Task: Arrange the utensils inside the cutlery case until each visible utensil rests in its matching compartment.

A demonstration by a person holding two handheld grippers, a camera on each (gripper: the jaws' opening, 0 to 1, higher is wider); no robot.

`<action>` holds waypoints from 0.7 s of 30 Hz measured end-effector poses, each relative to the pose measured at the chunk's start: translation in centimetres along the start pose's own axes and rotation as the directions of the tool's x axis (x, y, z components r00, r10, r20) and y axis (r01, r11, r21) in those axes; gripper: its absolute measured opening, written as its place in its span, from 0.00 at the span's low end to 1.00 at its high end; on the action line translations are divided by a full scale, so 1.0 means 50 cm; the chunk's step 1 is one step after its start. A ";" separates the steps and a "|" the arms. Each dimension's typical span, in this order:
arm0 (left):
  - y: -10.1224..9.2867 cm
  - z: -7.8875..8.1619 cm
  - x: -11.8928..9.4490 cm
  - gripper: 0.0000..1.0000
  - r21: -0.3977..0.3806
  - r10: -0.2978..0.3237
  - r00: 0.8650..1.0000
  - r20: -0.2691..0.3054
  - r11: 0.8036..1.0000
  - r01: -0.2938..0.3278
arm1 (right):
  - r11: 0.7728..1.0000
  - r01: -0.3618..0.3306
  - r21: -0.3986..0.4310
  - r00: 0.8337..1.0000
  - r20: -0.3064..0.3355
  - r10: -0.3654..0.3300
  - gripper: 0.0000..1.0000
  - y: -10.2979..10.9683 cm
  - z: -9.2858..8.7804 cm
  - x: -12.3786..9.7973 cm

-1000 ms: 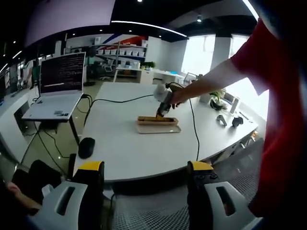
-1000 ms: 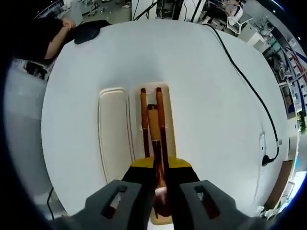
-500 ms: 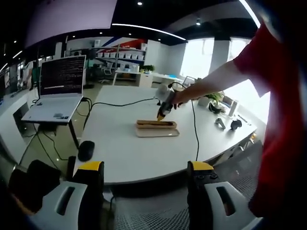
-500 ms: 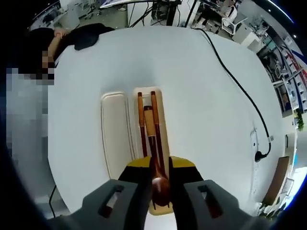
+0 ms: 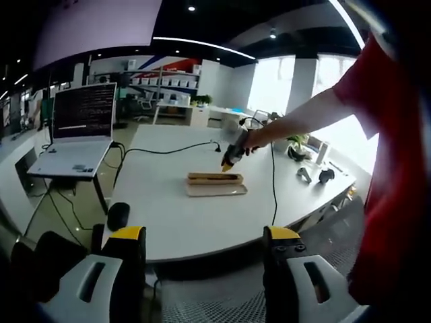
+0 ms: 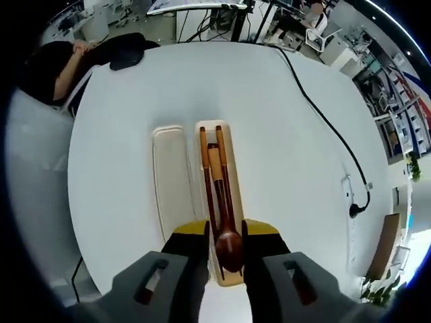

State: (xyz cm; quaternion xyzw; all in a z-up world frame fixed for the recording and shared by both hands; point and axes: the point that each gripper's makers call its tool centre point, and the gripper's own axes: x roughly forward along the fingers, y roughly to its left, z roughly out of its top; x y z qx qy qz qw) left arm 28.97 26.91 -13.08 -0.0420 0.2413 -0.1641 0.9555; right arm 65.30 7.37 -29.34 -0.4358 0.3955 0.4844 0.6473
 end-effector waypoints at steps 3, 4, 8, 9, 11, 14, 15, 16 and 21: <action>-0.006 0.009 -0.001 0.69 -0.013 -0.032 0.999 0.010 0.999 0.032 | 1.000 0.003 -0.010 1.000 0.016 -0.002 0.19 0.013 0.003 -0.008; -0.006 0.013 -0.001 0.70 -0.008 -0.033 0.999 0.019 0.999 0.033 | 1.000 0.013 -0.025 1.000 0.017 -0.012 0.20 0.021 0.003 -0.022; -0.003 0.021 -0.002 0.71 0.002 -0.032 0.999 0.031 0.999 0.032 | 0.999 0.027 -0.041 0.999 0.026 -0.026 0.21 0.019 0.000 -0.045; -0.002 0.022 -0.003 0.71 0.002 -0.032 0.999 0.033 0.999 0.032 | 0.999 0.029 -0.037 0.999 0.033 -0.028 0.22 0.020 0.003 -0.050; 0.000 0.025 -0.005 0.71 0.002 -0.030 0.999 0.040 1.000 0.030 | 0.999 0.032 -0.035 0.999 0.041 -0.031 0.22 0.023 0.005 -0.060; 0.001 0.023 -0.006 0.71 0.013 -0.028 0.999 0.036 1.000 0.028 | 0.999 0.045 -0.030 0.997 0.056 -0.044 0.21 0.035 0.014 -0.079; 0.001 0.023 -0.006 0.71 0.018 -0.028 0.999 0.034 0.999 0.028 | 0.998 0.052 -0.036 0.997 0.066 -0.050 0.20 0.036 0.017 -0.085; 0.000 0.021 -0.007 0.71 0.025 -0.029 0.999 0.027 0.999 0.029 | 0.997 0.062 -0.044 0.996 0.071 -0.059 0.19 0.035 0.019 -0.089; 0.020 0.027 -0.010 0.78 0.068 0.040 0.998 0.038 0.997 -0.042 | 0.996 0.091 -0.009 0.987 0.132 -0.089 0.26 0.054 0.037 -0.114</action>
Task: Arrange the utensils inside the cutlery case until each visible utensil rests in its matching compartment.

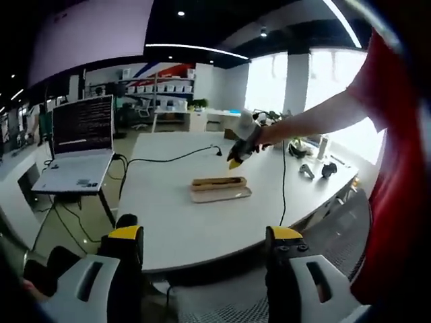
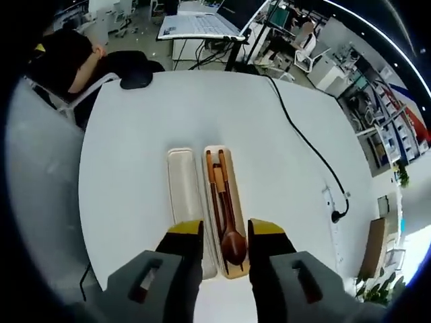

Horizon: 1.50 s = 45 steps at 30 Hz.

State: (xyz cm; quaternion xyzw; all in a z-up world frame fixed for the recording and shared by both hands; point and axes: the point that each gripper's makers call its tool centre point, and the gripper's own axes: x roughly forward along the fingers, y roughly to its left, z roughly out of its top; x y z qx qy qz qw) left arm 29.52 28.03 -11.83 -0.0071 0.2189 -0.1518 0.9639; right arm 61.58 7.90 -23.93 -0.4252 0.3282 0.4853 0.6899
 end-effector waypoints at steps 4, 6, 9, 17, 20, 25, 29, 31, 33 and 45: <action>0.000 0.006 -0.001 0.76 -0.026 -0.012 1.000 0.014 1.000 0.012 | 1.000 0.027 0.001 0.999 0.041 -0.027 0.22 0.020 0.002 -0.014; -0.004 0.007 0.000 0.75 -0.018 -0.019 1.000 0.009 1.000 0.020 | 1.000 0.013 0.017 0.998 0.067 -0.015 0.23 0.039 0.003 -0.017; -0.006 0.009 0.000 0.75 -0.012 -0.026 1.000 0.009 1.000 0.026 | 1.000 0.027 0.005 0.996 0.079 -0.027 0.23 0.053 0.002 -0.030; 0.030 -0.023 0.000 0.67 0.102 0.100 0.992 -0.083 0.991 -0.091 | 0.995 0.051 0.086 0.988 0.142 -0.063 0.24 0.060 0.006 -0.068; 0.023 -0.019 0.000 0.69 0.029 0.065 0.996 -0.062 0.998 -0.063 | 0.990 0.063 0.127 0.985 0.155 -0.082 0.27 0.060 0.001 -0.075; -0.004 0.002 -0.006 0.71 -0.015 -0.021 1.000 -0.002 1.000 0.021 | 0.982 0.109 0.153 0.973 0.185 -0.137 0.36 0.066 -0.005 -0.087; -0.014 0.014 -0.006 0.76 -0.041 -0.042 0.999 0.020 0.998 0.043 | 0.977 0.116 0.179 0.965 0.212 -0.153 0.38 0.090 -0.005 -0.097; -0.015 0.018 -0.006 0.77 -0.050 -0.045 0.999 0.028 0.998 0.047 | 0.976 0.121 0.179 0.961 0.228 -0.160 0.39 0.097 -0.005 -0.101; -0.015 0.020 -0.005 0.78 -0.054 -0.049 0.998 0.033 0.997 0.050 | 0.974 0.122 0.193 0.958 0.232 -0.166 0.39 0.101 -0.005 -0.107; -0.014 0.000 0.008 0.73 0.001 -0.039 0.999 -0.023 0.999 0.039 | 0.957 0.160 0.242 0.943 0.249 -0.220 0.39 0.115 -0.016 -0.136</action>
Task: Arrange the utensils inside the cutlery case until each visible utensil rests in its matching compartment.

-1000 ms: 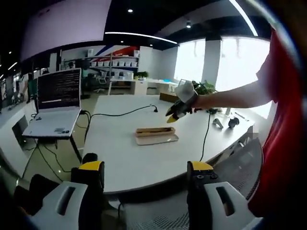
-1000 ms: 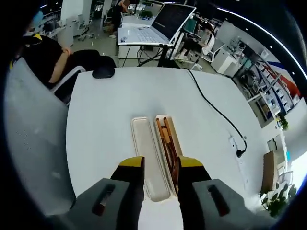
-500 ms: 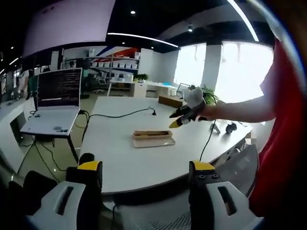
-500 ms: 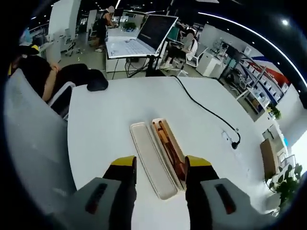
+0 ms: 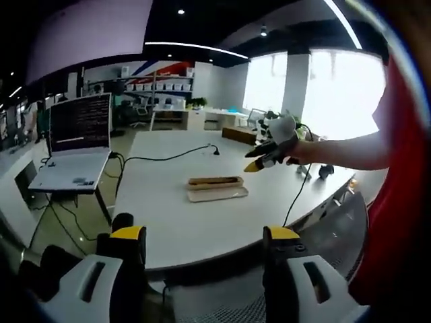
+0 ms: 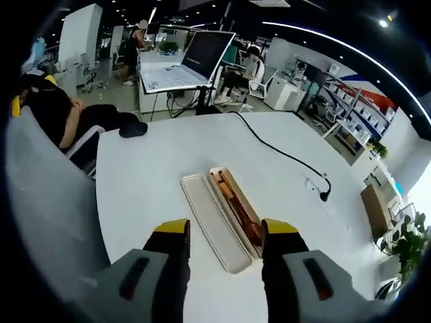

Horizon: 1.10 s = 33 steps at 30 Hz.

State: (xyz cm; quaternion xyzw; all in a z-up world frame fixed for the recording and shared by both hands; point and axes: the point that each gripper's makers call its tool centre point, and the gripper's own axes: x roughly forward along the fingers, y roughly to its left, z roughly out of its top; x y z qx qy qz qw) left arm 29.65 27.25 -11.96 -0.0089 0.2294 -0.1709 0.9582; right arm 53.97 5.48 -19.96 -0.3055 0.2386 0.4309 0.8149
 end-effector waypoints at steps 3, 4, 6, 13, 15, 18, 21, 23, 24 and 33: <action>-0.002 -0.003 0.000 0.73 0.010 -0.003 1.000 -0.009 1.000 0.003 | 1.000 0.017 0.002 1.000 -0.001 -0.017 0.36 -0.005 -0.005 -0.001; 0.000 -0.002 -0.002 0.73 0.005 -0.004 1.000 -0.004 1.000 0.004 | 1.000 0.011 0.021 1.000 -0.017 -0.011 0.39 -0.002 -0.012 0.001; 0.003 -0.002 -0.003 0.73 -0.006 -0.003 1.000 -0.003 1.000 0.003 | 1.000 0.010 0.021 1.000 -0.015 -0.010 0.41 -0.003 -0.017 0.004; 0.013 -0.002 -0.004 0.72 0.012 0.012 1.000 -0.015 1.000 -0.012 | 1.000 0.004 0.018 0.998 -0.057 -0.003 0.41 -0.002 -0.073 0.023; 0.008 0.005 -0.004 0.74 -0.003 0.003 1.000 0.002 1.000 -0.003 | 0.998 0.010 0.066 0.998 -0.057 -0.007 0.39 -0.007 -0.088 0.027; 0.005 0.007 -0.002 0.74 -0.017 -0.004 1.000 0.007 1.000 0.004 | 0.969 0.007 0.246 1.000 -0.016 -0.003 0.39 -0.013 -0.094 0.025; 0.003 0.003 0.000 0.74 -0.004 -0.003 1.000 -0.005 1.000 0.003 | 0.953 0.007 0.303 1.000 0.005 -0.009 0.40 -0.018 -0.096 0.015; 0.002 0.003 0.000 0.74 -0.006 -0.007 1.000 -0.006 1.000 0.007 | 0.947 0.005 0.321 1.000 -0.004 -0.004 0.42 -0.020 -0.105 0.013; 0.002 0.001 0.001 0.74 -0.002 -0.005 1.000 -0.011 1.000 0.005 | 0.947 0.007 0.321 1.000 -0.010 -0.004 0.43 -0.022 -0.108 0.013; -0.009 0.024 0.000 0.75 -0.033 -0.035 0.998 0.047 0.999 0.037 | 0.934 0.050 0.353 0.997 -0.069 -0.027 0.42 -0.015 -0.175 0.016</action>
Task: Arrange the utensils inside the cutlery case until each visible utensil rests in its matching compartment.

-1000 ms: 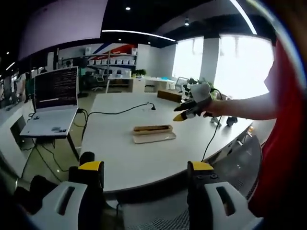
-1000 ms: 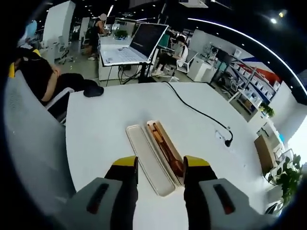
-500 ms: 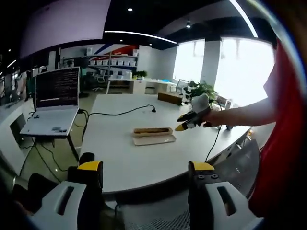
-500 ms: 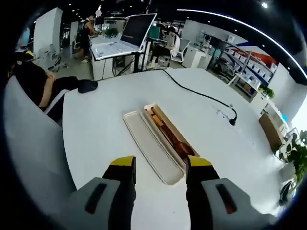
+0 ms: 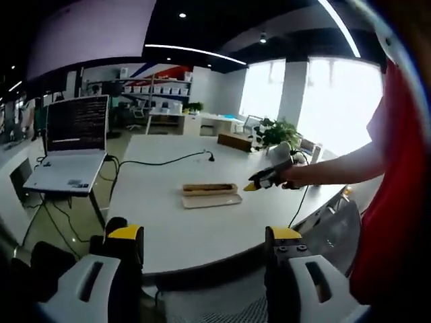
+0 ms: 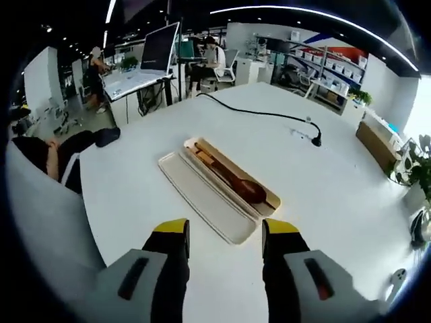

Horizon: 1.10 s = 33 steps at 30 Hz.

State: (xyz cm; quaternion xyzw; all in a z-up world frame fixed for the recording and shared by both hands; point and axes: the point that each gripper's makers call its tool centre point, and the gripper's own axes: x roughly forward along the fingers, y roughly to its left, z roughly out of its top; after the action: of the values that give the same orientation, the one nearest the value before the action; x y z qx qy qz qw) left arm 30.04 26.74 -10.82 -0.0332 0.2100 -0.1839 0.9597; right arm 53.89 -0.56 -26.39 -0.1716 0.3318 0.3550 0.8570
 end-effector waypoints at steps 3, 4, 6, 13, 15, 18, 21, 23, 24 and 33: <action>0.000 -0.001 0.002 0.75 0.010 0.003 1.000 -0.004 1.000 -0.003 | 0.999 -0.003 0.036 1.000 0.004 0.003 0.43 0.004 -0.008 0.000; 0.000 -0.001 0.001 0.75 0.008 0.002 1.000 -0.005 1.000 -0.002 | 0.999 -0.002 0.036 1.000 0.001 0.002 0.44 0.004 -0.009 0.000; 0.003 -0.003 0.001 0.75 0.010 0.004 1.000 -0.007 1.000 -0.004 | 1.000 -0.002 0.030 1.000 -0.006 0.003 0.44 0.008 -0.009 0.001; 0.005 -0.011 -0.002 0.75 0.005 0.003 1.000 -0.019 1.000 -0.003 | 0.998 -0.005 -0.065 0.999 -0.040 0.002 0.43 0.010 -0.003 0.017; 0.003 -0.008 -0.003 0.76 -0.011 -0.004 1.000 -0.009 1.000 0.004 | 0.997 -0.005 -0.074 0.999 -0.051 0.001 0.42 0.006 -0.002 0.024; 0.007 -0.014 -0.002 0.76 0.017 0.007 1.000 -0.029 1.000 -0.007 | 0.997 -0.008 -0.080 0.999 -0.053 0.003 0.43 0.000 0.003 0.035; 0.003 -0.007 -0.006 0.76 -0.013 -0.005 1.000 -0.012 1.000 0.005 | 0.997 -0.014 -0.079 0.997 -0.073 0.008 0.44 -0.007 -0.003 0.048; 0.008 -0.011 -0.007 0.75 -0.016 0.005 1.000 -0.017 1.000 -0.005 | 0.997 -0.015 -0.073 0.996 -0.084 0.009 0.45 -0.013 -0.010 0.055; 0.010 -0.015 -0.008 0.75 -0.011 0.010 1.000 -0.025 1.000 -0.010 | 0.998 -0.015 -0.064 0.996 -0.094 0.008 0.46 -0.016 -0.016 0.058; 0.019 -0.025 -0.009 0.75 -0.024 0.015 0.999 -0.040 1.000 -0.016 | 0.999 -0.025 -0.043 0.992 -0.127 0.019 0.51 -0.023 -0.043 0.071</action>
State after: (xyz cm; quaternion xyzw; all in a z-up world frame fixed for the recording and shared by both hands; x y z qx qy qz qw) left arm 29.46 27.81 -11.94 -0.0398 0.2316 -0.1744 0.9562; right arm 55.64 -0.75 -30.32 -0.2093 0.3792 0.3600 0.8263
